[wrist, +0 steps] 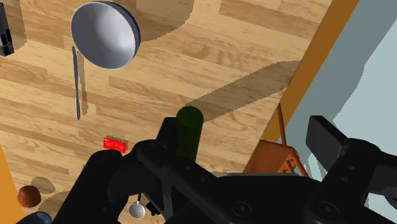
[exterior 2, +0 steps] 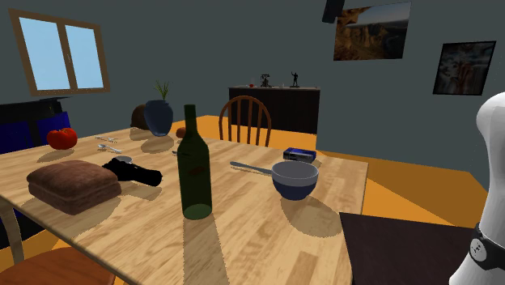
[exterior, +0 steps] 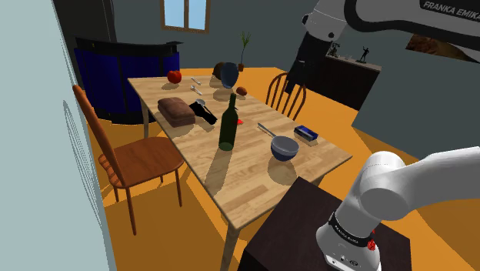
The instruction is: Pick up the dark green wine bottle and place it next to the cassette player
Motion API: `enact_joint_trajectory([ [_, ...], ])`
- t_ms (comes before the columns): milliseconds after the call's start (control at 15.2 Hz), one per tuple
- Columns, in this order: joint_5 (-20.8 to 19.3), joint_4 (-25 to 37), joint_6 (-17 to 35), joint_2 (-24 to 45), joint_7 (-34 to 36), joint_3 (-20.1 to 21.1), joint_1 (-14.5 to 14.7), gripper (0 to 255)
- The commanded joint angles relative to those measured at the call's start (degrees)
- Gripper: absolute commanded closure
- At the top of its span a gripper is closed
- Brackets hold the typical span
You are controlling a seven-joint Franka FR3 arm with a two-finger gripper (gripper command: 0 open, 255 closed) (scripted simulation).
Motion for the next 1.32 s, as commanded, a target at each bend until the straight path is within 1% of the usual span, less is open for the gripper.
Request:
enact_joint_trajectory([
  [0, 0.00, 0.00, 0.00, 0.00, 0.00, 0.00, 0.00, 0],
  [330, -0.79, 2.71, 6.17, 9.42, -3.06, -3.05, -0.46, 0],
  [660, -0.68, 7.32, 11.16, 19.60, -6.27, -5.84, -0.68, 0],
  [990, 0.50, 13.81, 14.73, 30.33, -9.75, -8.31, -0.83, 0],
  [1254, 2.23, 20.40, 16.41, 39.26, -12.73, -9.90, -1.15, 0],
])
